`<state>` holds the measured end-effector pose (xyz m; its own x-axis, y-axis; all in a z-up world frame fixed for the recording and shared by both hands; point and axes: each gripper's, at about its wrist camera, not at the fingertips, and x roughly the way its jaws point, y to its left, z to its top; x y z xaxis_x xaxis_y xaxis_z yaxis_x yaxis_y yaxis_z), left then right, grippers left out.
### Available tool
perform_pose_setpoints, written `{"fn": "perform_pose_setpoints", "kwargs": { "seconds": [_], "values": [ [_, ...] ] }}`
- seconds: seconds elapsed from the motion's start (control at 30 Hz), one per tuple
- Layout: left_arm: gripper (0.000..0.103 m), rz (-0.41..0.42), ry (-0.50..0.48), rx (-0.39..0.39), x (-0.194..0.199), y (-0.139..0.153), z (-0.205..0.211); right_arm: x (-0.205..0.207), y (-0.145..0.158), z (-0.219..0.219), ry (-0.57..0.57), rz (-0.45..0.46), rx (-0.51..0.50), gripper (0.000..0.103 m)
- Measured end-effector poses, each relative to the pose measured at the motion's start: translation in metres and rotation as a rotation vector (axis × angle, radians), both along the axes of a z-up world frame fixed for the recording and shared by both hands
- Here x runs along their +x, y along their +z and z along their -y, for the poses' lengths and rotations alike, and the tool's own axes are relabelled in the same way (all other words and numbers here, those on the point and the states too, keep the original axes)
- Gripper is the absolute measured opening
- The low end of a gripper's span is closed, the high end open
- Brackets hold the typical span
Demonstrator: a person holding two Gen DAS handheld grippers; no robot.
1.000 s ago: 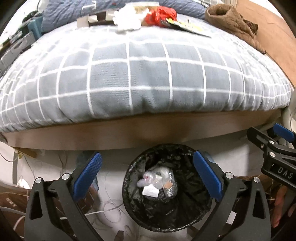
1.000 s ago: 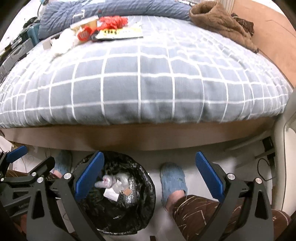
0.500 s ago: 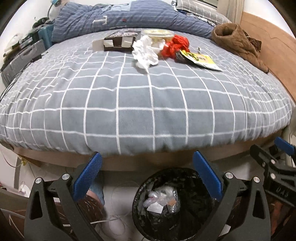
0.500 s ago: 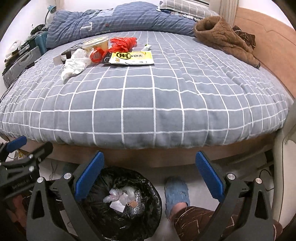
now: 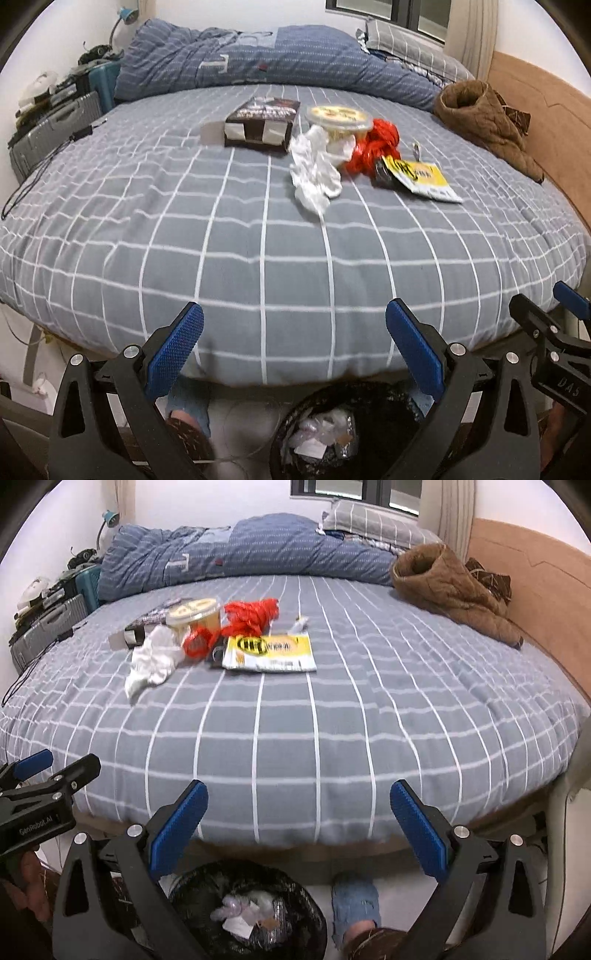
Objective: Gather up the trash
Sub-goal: 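Move both open tools back up toward the trash on the bed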
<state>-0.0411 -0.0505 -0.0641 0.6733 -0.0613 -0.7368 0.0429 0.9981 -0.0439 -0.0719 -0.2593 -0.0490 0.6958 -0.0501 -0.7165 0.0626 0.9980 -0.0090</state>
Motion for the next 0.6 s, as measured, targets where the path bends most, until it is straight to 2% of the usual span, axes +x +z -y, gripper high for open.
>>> {"fn": "perform_pose_setpoints", "kwargs": {
  "seconds": [0.33,0.6],
  "values": [
    [0.097,0.03,0.029,-0.022,0.028,0.013,-0.005,0.029,0.012,-0.003,0.015,0.029,-0.008,0.095],
    [0.097,0.035,0.045,-0.027,0.053,0.02,-0.009,0.054,0.01,0.0,0.015,0.017,-0.002,0.095]
  ]
}}
